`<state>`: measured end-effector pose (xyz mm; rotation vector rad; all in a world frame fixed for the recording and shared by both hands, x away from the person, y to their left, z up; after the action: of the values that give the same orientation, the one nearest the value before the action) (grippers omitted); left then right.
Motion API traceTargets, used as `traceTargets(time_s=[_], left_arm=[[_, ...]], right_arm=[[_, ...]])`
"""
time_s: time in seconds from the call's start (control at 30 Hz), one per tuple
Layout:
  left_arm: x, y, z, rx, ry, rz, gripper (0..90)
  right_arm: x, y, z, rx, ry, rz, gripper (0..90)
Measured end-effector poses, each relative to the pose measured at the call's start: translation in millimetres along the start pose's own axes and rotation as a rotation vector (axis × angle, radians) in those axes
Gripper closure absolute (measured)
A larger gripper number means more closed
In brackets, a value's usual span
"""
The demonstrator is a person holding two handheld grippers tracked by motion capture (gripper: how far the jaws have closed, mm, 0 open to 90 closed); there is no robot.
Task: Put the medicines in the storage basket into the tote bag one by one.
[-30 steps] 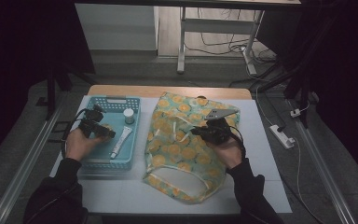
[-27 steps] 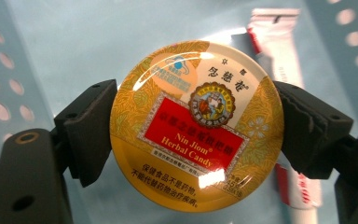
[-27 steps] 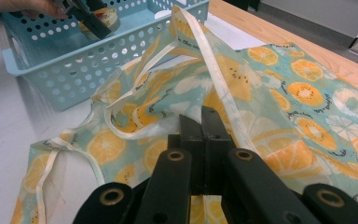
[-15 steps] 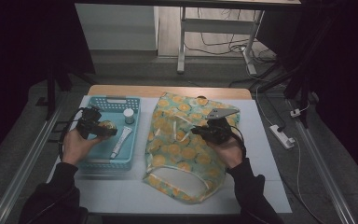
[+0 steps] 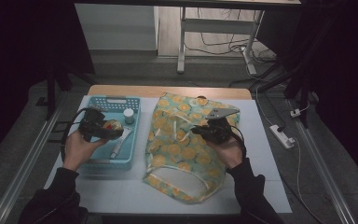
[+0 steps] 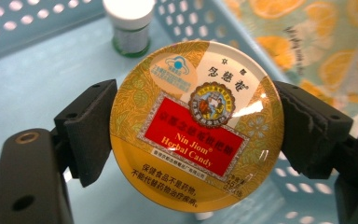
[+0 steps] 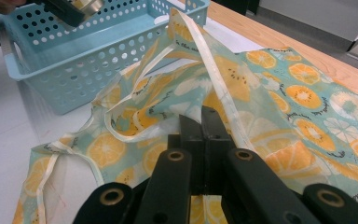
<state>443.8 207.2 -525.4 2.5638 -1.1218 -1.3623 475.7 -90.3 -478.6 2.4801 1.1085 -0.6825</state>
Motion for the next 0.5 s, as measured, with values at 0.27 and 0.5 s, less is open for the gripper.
traceTargets(time_s=[0.27,0.5], left_arm=[[3.1,33.9,-4.5,0.065,0.022,0.061,20.3],[9.9,65.7,-5.2,0.124,0.022,0.114,20.3]], right_arm=[[-0.3,-0.6,-0.6,-0.001,0.005,0.000,90.0],[-0.3,-0.7,-0.4,-0.003,0.006,0.000,90.0]])
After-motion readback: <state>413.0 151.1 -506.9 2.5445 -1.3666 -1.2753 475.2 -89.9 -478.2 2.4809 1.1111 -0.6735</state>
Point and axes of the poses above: each handheld gripper's, and its own axes: x roughly forward along the jaws, z roughly out of its underside, y roughly to its right, the point moved 10 cm from there along x, roughly forward along the jaws, and after that the axes turned 13 degrees about z, right-handed, at the moved point
